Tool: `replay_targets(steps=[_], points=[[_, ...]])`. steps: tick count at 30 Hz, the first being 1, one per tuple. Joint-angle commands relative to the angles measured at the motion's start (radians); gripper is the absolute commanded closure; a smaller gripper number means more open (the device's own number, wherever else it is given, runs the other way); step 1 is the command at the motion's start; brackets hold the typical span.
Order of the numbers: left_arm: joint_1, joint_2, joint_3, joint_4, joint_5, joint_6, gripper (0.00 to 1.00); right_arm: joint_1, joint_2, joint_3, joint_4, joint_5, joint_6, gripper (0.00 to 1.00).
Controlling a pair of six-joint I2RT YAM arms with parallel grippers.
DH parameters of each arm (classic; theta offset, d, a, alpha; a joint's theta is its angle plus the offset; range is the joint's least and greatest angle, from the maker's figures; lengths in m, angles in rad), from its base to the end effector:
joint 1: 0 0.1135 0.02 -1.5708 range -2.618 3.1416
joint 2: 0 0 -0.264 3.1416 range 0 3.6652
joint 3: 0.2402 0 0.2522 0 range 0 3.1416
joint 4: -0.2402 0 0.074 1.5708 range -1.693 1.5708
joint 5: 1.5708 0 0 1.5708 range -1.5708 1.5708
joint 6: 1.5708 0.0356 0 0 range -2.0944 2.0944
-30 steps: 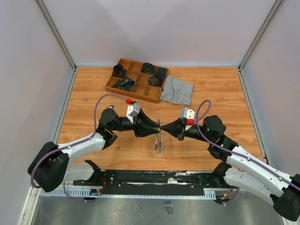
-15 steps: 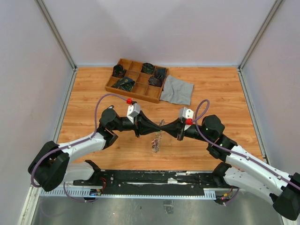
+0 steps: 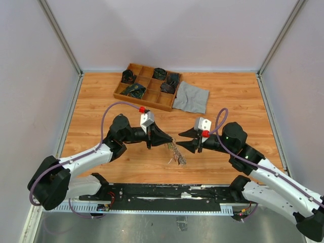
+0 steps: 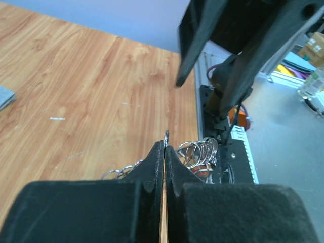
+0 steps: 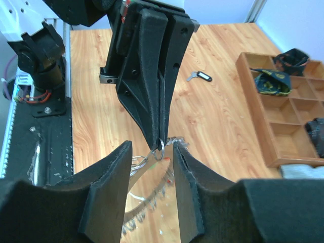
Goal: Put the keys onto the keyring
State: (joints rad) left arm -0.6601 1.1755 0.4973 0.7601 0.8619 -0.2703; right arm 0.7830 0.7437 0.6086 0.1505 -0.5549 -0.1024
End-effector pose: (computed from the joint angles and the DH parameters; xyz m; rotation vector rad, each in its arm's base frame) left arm 0.1758 -0.1707 0.2581 1.0307 1.3341 -1.3543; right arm 0.1149 0.1408 0.3203 -1.0871 1.2289 0.9574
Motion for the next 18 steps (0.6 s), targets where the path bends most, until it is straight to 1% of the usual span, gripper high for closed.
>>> replay_targets(steps=[1, 5, 7, 10, 13, 15, 16, 18], points=[[-0.026, -0.071, 0.073, -0.252, -0.140, 0.105, 0.99, -0.012, -0.049, 0.103, -0.234, 0.038, -0.111, 0.58], [-0.058, -0.093, 0.125, -0.438, -0.235, 0.105, 0.99, -0.012, -0.066, 0.176, -0.399, 0.108, -0.120, 0.54], [-0.084, -0.097, 0.181, -0.587, -0.296, 0.112, 1.00, -0.011, -0.076, 0.190, -0.441, 0.152, -0.104, 0.53], [-0.120, -0.084, 0.295, -0.806, -0.384, 0.115, 1.00, -0.012, -0.097, 0.174, -0.457, 0.235, -0.058, 0.53], [-0.146, -0.050, 0.403, -0.987, -0.461, 0.081, 0.99, -0.011, -0.122, 0.161, -0.463, 0.288, -0.022, 0.53], [-0.181, -0.032, 0.477, -1.100, -0.515, 0.065, 1.00, -0.011, -0.142, 0.152, -0.461, 0.302, -0.002, 0.53], [-0.203, -0.027, 0.503, -1.146, -0.569, 0.061, 0.99, -0.012, -0.153, 0.150, -0.460, 0.302, 0.008, 0.53], [-0.255, -0.009, 0.569, -1.246, -0.633, 0.063, 1.00, -0.012, -0.169, 0.143, -0.466, 0.285, 0.019, 0.54]])
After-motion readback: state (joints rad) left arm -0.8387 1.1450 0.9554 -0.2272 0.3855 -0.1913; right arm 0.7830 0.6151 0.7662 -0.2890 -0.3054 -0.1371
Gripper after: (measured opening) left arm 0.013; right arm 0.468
